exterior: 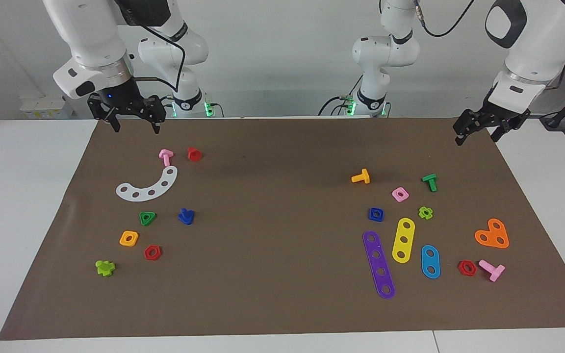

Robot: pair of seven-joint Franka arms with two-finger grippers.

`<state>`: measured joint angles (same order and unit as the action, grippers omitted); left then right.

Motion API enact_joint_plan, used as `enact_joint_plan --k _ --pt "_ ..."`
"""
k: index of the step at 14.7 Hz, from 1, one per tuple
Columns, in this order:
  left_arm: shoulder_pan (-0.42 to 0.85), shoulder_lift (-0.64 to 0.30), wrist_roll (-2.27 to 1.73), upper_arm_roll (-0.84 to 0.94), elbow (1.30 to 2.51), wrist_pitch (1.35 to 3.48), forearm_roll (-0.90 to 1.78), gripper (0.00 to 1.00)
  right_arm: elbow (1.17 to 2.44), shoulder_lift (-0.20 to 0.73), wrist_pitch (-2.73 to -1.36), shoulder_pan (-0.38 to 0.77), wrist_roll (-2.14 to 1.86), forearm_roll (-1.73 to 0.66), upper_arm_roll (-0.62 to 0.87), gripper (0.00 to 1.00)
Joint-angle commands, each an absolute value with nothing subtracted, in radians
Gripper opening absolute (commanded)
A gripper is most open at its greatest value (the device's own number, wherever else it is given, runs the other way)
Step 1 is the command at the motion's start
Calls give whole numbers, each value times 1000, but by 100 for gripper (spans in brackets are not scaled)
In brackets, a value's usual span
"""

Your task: Unscrew and place screws in storage area

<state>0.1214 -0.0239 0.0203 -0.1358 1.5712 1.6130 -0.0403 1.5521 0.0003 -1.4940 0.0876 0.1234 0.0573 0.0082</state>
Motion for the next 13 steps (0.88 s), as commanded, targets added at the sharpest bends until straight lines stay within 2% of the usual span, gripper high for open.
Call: enact_joint_plan --k 1,5,13 --pt "120 -2 9 -133 1591 1606 -41 100 1598 -38 -1499 78 141 35 17 100" --pt "120 -2 9 -133 1592 1606 -41 100 1638 -54 -1551 72 137 18 17 100" --pt "120 -2 9 -133 1592 1608 -41 100 1658 -63 -1552 74 155 17 17 100"
